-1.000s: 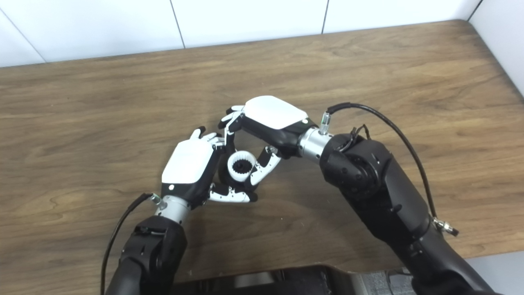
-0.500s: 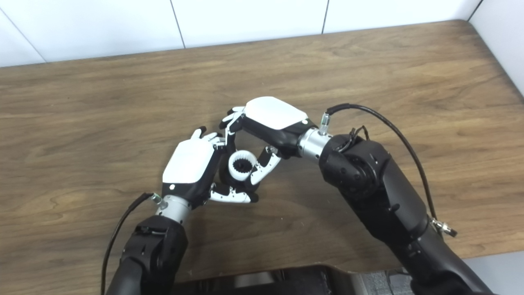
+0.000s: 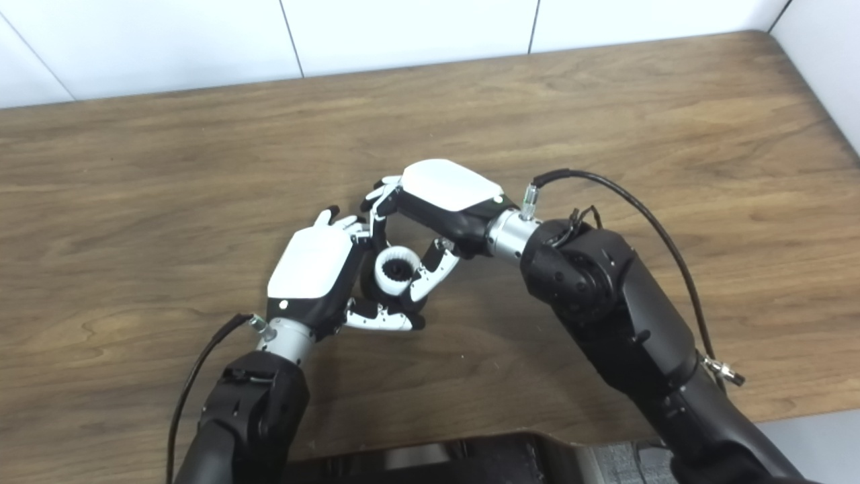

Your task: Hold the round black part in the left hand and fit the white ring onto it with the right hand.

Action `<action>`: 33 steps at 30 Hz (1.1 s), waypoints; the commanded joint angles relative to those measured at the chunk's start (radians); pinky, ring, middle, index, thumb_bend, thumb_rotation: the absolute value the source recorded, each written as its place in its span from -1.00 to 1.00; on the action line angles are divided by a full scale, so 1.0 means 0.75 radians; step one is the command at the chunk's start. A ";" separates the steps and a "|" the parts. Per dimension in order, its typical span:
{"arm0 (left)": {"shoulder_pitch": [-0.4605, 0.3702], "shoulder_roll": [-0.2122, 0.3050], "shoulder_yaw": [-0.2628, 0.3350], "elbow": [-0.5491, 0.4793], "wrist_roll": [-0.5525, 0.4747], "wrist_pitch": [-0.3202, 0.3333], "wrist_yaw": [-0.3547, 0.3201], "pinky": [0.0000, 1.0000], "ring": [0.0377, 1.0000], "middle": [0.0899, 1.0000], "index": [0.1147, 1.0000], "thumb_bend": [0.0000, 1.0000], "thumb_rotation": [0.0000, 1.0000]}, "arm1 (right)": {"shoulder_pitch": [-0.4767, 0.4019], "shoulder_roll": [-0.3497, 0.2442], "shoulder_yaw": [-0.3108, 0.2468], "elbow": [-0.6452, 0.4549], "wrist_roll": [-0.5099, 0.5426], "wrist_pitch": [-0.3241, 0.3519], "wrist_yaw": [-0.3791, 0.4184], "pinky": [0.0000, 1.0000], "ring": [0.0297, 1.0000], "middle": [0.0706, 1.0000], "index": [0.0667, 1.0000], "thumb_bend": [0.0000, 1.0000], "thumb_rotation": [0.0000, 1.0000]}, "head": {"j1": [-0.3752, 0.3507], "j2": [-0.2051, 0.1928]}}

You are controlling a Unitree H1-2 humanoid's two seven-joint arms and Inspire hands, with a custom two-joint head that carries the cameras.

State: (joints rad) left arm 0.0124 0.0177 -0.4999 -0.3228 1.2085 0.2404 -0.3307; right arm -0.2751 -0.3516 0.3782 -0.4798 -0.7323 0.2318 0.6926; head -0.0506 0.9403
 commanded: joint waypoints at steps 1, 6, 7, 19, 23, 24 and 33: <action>-0.010 -0.013 -0.016 -0.010 0.004 -0.005 -0.020 1.00 0.76 0.50 -0.17 0.05 -0.89 | -0.044 0.006 -0.021 -0.015 0.000 -0.030 -0.044 0.61 0.82 0.64 -0.11 0.05 -0.73 | 0.000 0.001; -0.013 -0.018 -0.018 -0.009 0.011 0.002 -0.029 1.00 0.77 0.51 -0.17 0.05 -0.89 | -0.050 0.008 -0.017 -0.013 -0.001 -0.026 -0.036 0.62 0.83 0.64 -0.11 0.05 -0.73 | 0.000 0.000; -0.014 -0.019 -0.018 -0.009 0.011 0.003 -0.029 1.00 0.76 0.51 -0.17 0.05 -0.89 | -0.050 0.008 -0.016 -0.012 -0.002 -0.027 -0.036 0.62 0.82 0.64 -0.11 0.05 -0.73 | 0.000 0.000; -0.021 -0.015 -0.024 -0.013 0.016 0.006 -0.032 1.00 0.75 0.51 -0.17 0.05 -0.89 | -0.060 -0.007 -0.015 -0.016 -0.013 -0.033 -0.021 0.59 0.82 0.65 -0.09 0.05 -0.70 | -0.001 0.002; -0.021 -0.009 -0.022 -0.014 0.009 0.002 -0.026 1.00 0.75 0.51 -0.17 0.05 -0.89 | -0.065 -0.011 -0.012 -0.029 -0.016 -0.027 -0.006 0.60 0.84 0.69 0.23 0.91 -0.40 | -0.005 0.003; -0.021 -0.009 -0.022 -0.014 0.013 0.003 -0.028 1.00 0.75 0.51 -0.17 0.05 -0.89 | -0.066 -0.011 -0.012 -0.034 -0.019 -0.023 -0.002 0.60 0.84 0.69 0.25 0.95 -0.37 | -0.005 0.003; -0.021 0.001 -0.022 -0.013 0.015 -0.002 -0.023 1.00 0.74 0.51 -0.17 0.05 -0.89 | -0.072 -0.012 -0.022 -0.060 -0.045 -0.016 0.014 0.67 0.86 0.75 0.39 1.00 -0.25 | -0.012 0.003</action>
State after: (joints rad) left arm 0.0073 0.0175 -0.5065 -0.3228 1.2161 0.2529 -0.3334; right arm -0.2944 -0.3586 0.3779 -0.4886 -0.7646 0.2275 0.7134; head -0.0598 0.9419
